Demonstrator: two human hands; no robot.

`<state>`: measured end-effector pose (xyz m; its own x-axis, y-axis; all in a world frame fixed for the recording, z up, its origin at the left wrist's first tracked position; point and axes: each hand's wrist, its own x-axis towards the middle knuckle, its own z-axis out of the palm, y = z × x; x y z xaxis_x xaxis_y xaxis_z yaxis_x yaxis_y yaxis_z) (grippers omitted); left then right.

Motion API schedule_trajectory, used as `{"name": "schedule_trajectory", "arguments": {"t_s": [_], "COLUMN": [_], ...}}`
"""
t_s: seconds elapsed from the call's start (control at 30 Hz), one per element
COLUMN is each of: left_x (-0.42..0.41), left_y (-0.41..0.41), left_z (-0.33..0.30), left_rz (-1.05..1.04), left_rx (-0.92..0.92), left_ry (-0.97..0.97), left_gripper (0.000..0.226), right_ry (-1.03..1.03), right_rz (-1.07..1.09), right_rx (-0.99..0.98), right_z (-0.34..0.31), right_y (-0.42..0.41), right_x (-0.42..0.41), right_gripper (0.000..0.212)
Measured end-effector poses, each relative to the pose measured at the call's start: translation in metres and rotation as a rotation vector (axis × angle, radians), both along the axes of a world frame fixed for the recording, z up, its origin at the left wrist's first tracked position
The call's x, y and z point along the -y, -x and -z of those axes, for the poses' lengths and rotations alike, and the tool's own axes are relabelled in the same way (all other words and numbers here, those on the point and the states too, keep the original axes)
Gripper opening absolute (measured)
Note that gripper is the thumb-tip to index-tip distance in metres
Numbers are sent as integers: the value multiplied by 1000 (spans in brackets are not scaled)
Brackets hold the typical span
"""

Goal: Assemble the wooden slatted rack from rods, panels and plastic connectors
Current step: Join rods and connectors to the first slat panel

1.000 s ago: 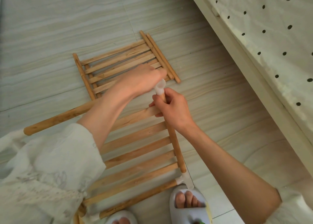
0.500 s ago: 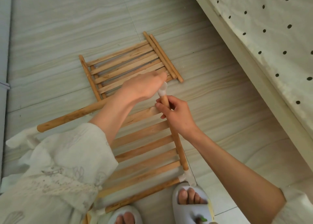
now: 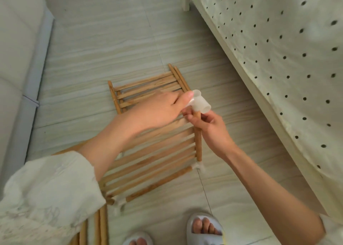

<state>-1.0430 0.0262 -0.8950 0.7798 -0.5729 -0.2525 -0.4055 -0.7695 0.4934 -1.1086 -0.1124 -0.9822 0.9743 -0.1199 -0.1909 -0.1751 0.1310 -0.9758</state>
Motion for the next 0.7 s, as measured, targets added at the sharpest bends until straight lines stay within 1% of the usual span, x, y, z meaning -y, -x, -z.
{"name": "schedule_trajectory", "arguments": {"t_s": [0.07,0.1,0.13,0.17,0.2,0.27,0.33,0.4,0.47,0.5,0.53,0.6,0.63,0.7], "left_x": [-2,-3,-5,-8,-10,-10,-8,-7,-8,-10,-13,-16,-17,-19], "left_y": [14,20,25,31,36,48,61,75,86,90,93,98,101,109], "left_z": [-2,-2,-1,0,2,3,4,1,-3,-5,-7,-8,-8,-9], "left_rz": [40,45,42,32,22,0,-40,-84,-114,-118,-114,-121,-129,-152], "left_rx": [-2,-2,5,8,6,29,66,60,40,16,-23,-101,-104,-56], "left_ry": [-41,-42,-40,-29,-11,-10,-21,29,67,63,46,-4,-35,-91], "left_gripper": [47,45,46,47,48,52,54,45,36,34,35,42,45,48], "right_ry": [9,-33,-102,-143,-115,94,331,554,739,787,790,730,722,784], "right_rz": [-179,-243,-256,-232,-189,-156,-191,-242,-263,-250,-237,-223,-214,-188], "right_rx": [-74,-125,-177,-211,-230,-279,-302,-256,-259,-274,-290,-341,-369,-413], "right_z": [-8,-13,-19,-29,-41,-69,-91,-100,-100,-99,-96,-93,-91,-86], "right_y": [9,14,17,20,21,21,17,14,18,22,25,33,37,42], "right_x": [11,18,24,28,31,25,6,-17,-34,-38,-38,-36,-34,-35], "right_gripper": [23,31,37,39,36,33,47,58,61,61,62,63,62,61]}}
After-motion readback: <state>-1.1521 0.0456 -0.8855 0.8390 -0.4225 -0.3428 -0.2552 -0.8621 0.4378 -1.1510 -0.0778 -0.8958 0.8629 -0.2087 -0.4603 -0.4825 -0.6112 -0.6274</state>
